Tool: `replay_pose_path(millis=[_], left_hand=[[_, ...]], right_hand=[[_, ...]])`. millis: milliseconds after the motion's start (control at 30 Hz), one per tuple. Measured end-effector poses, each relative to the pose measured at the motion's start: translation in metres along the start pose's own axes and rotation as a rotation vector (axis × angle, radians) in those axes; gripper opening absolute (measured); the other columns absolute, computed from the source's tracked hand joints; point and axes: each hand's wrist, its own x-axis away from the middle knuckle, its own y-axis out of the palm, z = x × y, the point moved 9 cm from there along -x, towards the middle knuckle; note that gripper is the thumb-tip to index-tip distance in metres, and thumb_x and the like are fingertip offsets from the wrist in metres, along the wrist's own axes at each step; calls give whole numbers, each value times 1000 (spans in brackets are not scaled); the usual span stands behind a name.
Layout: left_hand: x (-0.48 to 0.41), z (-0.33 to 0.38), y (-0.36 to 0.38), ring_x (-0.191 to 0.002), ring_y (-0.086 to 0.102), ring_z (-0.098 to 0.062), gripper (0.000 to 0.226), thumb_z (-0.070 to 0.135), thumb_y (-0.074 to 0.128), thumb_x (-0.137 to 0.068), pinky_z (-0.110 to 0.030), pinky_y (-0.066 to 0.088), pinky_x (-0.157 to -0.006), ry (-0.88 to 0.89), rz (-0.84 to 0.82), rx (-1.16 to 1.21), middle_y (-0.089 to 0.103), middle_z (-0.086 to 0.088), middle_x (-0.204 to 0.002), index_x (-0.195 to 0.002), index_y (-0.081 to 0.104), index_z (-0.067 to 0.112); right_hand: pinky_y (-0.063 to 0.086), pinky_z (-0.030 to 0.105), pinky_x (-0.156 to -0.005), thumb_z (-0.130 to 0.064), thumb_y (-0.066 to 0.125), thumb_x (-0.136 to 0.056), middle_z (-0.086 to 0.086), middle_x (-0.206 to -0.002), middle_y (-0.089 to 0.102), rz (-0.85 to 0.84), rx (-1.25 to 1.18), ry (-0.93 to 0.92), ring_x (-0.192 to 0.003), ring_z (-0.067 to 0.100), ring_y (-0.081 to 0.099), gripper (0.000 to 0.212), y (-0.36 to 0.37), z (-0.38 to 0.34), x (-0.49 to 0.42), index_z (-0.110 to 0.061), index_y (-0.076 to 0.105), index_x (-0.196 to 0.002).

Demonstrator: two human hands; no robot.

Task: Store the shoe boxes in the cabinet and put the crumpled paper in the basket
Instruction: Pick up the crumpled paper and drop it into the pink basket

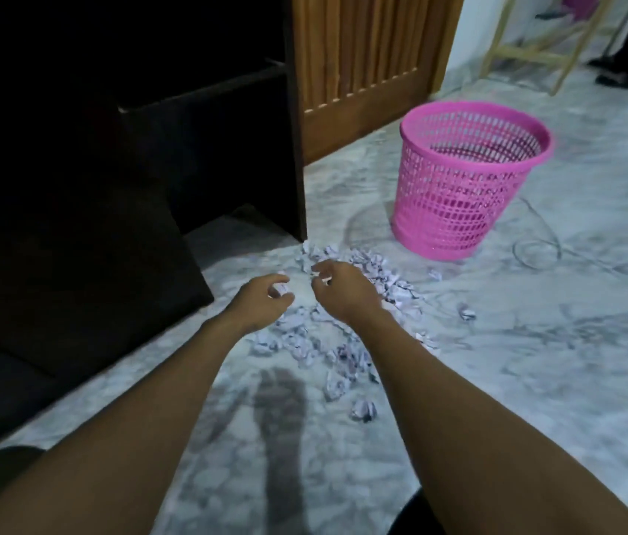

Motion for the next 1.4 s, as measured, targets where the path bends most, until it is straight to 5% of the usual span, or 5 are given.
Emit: replay_pose_path(millis=[167,400,733,1200,1400], left_hand=[[-19,-35,57,-71,59,-16,45,27,58,-95,-22,44,-54,-118,-25,8,59,-8,-111,-138,50,22],[-38,-77,114,-130,47,-29,54,34,54,-96,-40,44,-103,-47,-94,-213,40,-8,-149,-146,40,24],[-6,-98,230,-148,11,-32,75,52,51,-90,-47,20,-116,339,-364,-653,10,-12,-162,-154,14,39],[-14,-98,255,-96,56,-37,44,10,66,-79,-43,50,-74,674,-177,-751,55,-20,-120,-122,55,8],[-19,-95,256,-81,55,-34,29,18,39,-77,-40,49,-66,689,-159,-661,56,-17,-100,-99,54,6]], right_hand=[[45,40,-100,-32,48,-94,1,-132,61,5,5,58,-121,23,57,40,23,38,7,-26,55,-133],[49,40,-94,-33,46,-97,3,-131,61,44,5,187,-118,24,58,38,53,119,27,-26,56,-133],[44,42,-102,-47,55,-88,4,-146,36,-12,72,427,-133,24,38,61,131,227,114,-29,40,-145],[43,29,-85,-19,52,-96,8,-113,55,129,65,305,-100,22,54,29,161,222,123,-12,55,-124],[36,24,-63,-18,69,-78,3,-70,61,558,-220,553,-68,19,56,12,85,245,101,-9,65,-74]])
